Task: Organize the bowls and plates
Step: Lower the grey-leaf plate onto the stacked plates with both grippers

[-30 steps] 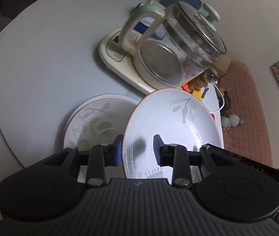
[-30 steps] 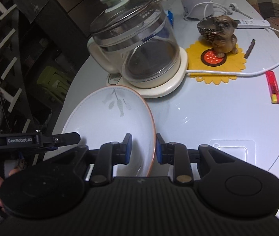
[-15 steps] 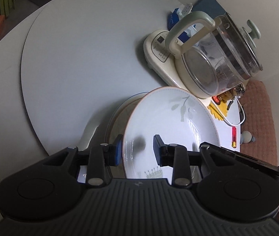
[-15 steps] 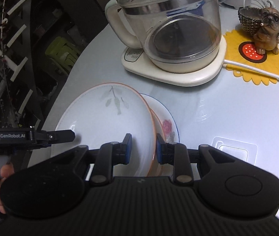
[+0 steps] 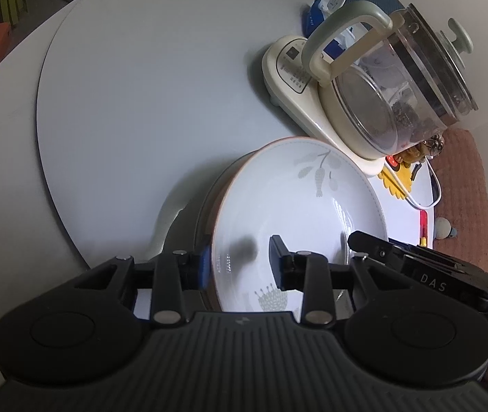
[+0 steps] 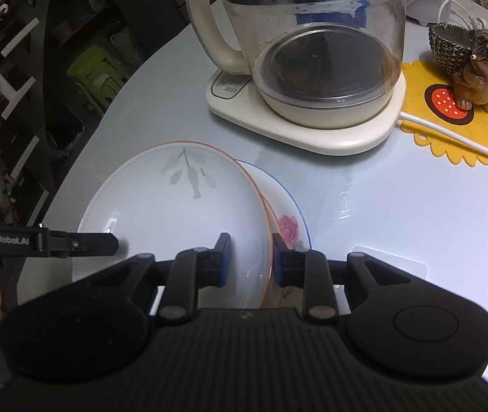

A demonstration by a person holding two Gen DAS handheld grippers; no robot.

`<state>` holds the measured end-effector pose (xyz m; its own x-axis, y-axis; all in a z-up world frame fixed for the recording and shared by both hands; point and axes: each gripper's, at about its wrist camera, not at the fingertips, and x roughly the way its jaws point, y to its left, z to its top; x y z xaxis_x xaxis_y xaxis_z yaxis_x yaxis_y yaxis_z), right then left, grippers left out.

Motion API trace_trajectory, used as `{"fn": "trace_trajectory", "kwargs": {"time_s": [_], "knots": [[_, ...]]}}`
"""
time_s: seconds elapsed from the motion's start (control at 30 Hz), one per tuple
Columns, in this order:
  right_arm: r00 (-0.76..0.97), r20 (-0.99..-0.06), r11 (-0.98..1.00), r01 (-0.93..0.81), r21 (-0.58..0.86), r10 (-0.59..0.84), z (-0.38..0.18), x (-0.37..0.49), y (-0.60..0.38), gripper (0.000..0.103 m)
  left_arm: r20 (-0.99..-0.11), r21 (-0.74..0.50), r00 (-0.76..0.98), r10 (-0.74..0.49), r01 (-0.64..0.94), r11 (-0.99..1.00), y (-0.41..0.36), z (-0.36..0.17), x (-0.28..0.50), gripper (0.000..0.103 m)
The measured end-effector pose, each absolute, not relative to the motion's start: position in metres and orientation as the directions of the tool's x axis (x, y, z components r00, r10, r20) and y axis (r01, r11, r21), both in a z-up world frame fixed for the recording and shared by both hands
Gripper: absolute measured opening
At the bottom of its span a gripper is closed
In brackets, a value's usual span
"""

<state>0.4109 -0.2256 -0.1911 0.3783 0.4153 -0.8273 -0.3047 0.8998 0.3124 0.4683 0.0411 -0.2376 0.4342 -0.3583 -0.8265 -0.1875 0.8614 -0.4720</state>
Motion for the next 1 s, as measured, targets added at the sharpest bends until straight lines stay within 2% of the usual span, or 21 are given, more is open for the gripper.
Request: {"fn": "trace_trajectory", "kwargs": {"time_s": [0.5,1.0], "knots": [[0.336,-0.849,0.91,-0.224,0.348,0.407,-0.194,0.414,-0.229,0.027,-0.835,-0.522,0.373,-0.403,-0.309,0.795,0.055,-0.238,0.478,0.04],[0.304,-0.861,0.912,-0.177,0.37,0.408,-0.19,0.418,-0.237,0.027,-0.883,-0.457,0.266,-0.386,-0.309,0.834,0.052,-0.234,0.494,0.043]]}}
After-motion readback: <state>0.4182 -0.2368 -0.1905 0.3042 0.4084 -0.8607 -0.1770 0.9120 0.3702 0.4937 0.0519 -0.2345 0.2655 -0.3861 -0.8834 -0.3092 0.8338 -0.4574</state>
